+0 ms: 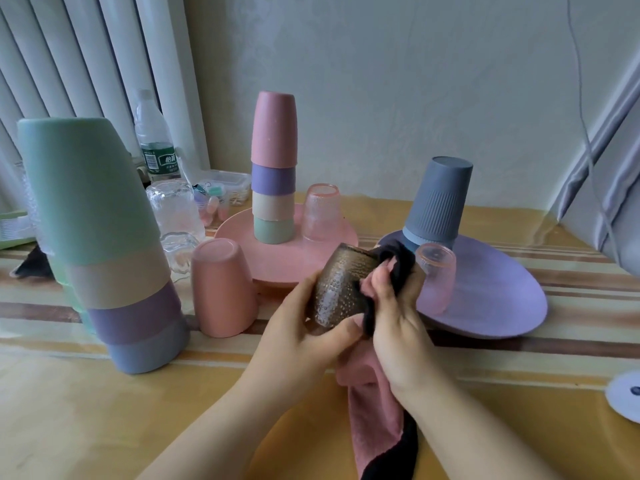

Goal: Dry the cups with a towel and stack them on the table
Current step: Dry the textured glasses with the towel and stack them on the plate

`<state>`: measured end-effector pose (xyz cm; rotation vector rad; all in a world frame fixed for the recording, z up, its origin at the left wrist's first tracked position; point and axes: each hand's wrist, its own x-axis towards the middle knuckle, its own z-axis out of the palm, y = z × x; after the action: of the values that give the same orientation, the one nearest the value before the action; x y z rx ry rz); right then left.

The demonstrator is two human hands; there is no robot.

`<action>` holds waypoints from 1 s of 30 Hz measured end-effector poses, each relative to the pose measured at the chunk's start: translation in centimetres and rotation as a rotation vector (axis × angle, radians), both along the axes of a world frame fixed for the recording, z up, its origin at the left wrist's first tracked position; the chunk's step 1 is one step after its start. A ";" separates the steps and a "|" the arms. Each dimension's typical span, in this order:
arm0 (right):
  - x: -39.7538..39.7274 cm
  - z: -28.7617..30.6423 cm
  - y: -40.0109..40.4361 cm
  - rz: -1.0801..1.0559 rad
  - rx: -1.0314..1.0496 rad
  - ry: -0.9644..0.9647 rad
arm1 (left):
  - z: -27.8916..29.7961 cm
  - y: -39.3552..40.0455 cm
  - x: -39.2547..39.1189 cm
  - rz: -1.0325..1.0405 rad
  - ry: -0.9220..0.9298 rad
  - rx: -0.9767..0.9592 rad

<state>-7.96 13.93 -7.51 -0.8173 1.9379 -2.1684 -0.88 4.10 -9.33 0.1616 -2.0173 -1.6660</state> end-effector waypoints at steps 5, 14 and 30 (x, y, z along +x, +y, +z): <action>-1.7 1.0 0.9 -0.006 -0.042 -0.209 | 0.0 0.5 0.1 -0.172 -0.060 0.124; -0.1 -0.5 0.2 0.109 -0.089 -0.337 | -0.7 -1.0 -0.5 -0.031 0.057 0.420; 0.5 -0.8 -0.1 0.013 -0.062 -0.081 | -0.6 -0.7 -0.1 0.269 -0.005 -0.288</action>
<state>-7.42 13.86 -8.27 -0.7377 1.8314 -2.2272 -0.94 3.43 -9.90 0.3182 -2.1069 -1.2004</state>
